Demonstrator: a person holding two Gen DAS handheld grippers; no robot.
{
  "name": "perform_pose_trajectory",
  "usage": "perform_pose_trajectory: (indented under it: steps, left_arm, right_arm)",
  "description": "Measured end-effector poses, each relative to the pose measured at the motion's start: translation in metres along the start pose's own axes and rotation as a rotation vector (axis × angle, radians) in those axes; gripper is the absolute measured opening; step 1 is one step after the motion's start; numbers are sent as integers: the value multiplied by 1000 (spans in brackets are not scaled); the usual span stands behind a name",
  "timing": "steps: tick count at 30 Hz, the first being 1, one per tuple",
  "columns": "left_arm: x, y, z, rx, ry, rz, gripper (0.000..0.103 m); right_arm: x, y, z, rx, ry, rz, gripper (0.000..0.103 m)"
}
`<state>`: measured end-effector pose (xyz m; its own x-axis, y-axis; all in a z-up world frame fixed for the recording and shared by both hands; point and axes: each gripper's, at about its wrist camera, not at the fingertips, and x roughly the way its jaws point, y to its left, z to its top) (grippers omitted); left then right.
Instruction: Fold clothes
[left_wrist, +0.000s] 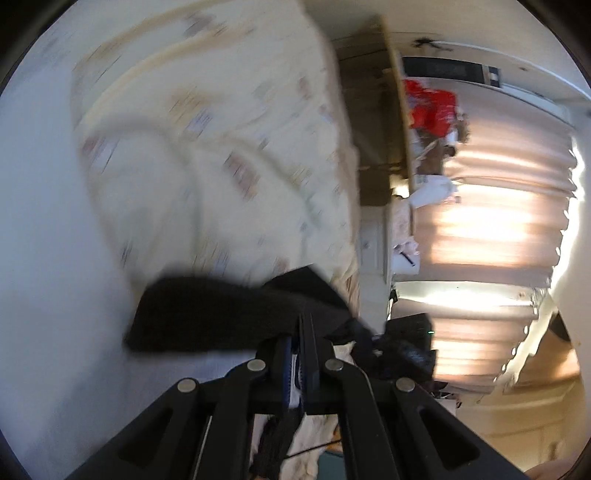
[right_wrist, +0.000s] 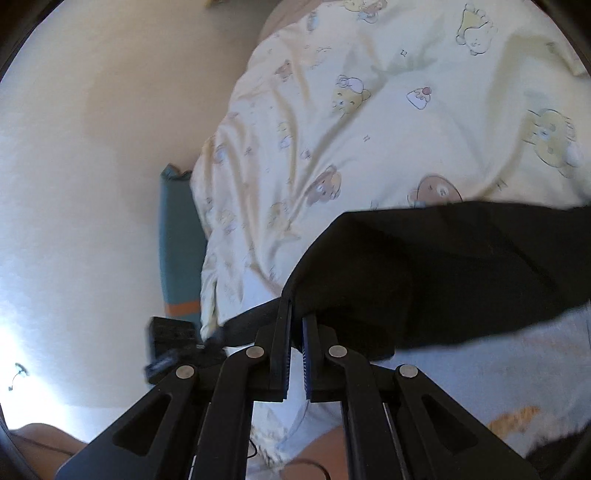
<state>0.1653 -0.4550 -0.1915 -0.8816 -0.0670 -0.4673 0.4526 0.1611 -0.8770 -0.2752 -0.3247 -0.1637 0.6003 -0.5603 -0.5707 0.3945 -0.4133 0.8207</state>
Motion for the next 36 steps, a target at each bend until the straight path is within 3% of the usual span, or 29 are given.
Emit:
perform_pose_trajectory:
  steps: [2,6,11,12,13,14,15,16,18,20,25,30,36]
  left_arm:
    - [13,0,-27,-6,68,29,1]
    - [39,-1,-82,-17,204,86,1]
    - [107,43,-140,-118,495,310,1]
    - [110,46,-139,-123,501,321,1]
    - [108,48,-135,-121,486,319,12]
    - [107,49,-130,-119,472,318,30]
    - [105,50,-126,-117,458,316,37]
    - [104,52,-122,-115,444,315,41]
    - [101,55,-113,-111,416,312,42]
    - [98,57,-104,-107,388,309,47]
    - [90,64,-83,-96,317,301,47]
    - [83,71,-61,-86,247,293,47]
    - [69,78,-54,-94,168,276,47]
  right_arm:
    - [-18,-1,-16,-11,26,-22,5]
    - [-39,-45,-46,33,76,-112,5]
    - [-44,-119,-77,107,156,-254,5]
    - [-41,-138,-81,133,173,-280,5]
    - [-39,-155,-85,153,179,-296,6]
    - [-41,-163,-86,156,162,-293,10]
    - [-45,-164,-86,145,141,-302,12]
    - [-50,-163,-84,124,128,-330,13]
    - [-63,-152,-77,54,104,-409,39]
    - [-75,-142,-71,9,77,-453,56]
    - [-72,-99,-52,-64,50,-353,57]
    - [10,-36,-46,-242,184,-244,57]
    - [105,-17,-42,-395,298,-298,55]
